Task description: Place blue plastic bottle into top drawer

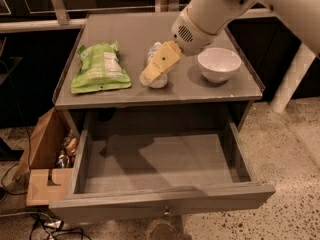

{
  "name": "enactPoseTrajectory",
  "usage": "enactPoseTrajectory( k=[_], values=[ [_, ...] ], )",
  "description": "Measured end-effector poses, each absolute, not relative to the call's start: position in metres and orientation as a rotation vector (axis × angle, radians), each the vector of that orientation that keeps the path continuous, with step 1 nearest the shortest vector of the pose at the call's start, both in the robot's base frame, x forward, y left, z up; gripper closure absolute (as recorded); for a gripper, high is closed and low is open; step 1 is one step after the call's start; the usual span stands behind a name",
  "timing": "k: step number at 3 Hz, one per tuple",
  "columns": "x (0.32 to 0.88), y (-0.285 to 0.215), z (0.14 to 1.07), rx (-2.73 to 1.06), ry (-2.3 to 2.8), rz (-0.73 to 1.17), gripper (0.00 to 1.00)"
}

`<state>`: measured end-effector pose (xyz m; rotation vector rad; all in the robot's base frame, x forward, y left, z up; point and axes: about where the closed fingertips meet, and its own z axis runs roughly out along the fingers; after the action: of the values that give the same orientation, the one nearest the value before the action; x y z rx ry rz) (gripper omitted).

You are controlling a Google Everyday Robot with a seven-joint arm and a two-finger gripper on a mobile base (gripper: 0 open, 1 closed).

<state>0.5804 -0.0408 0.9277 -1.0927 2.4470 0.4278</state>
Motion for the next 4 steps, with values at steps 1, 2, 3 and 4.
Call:
enactPoseTrajectory(
  k=[1,2,3,4],
  values=[
    [0.625,-0.031,0.896,-0.969,2.522,0.518,0.0],
    [0.627,-0.031,0.896,-0.965,2.522,0.52,0.0],
    [0.653,-0.022,0.911,-0.91,2.543,0.547,0.0],
    [0.653,-0.022,0.911,-0.91,2.544,0.547,0.0]
  ],
)
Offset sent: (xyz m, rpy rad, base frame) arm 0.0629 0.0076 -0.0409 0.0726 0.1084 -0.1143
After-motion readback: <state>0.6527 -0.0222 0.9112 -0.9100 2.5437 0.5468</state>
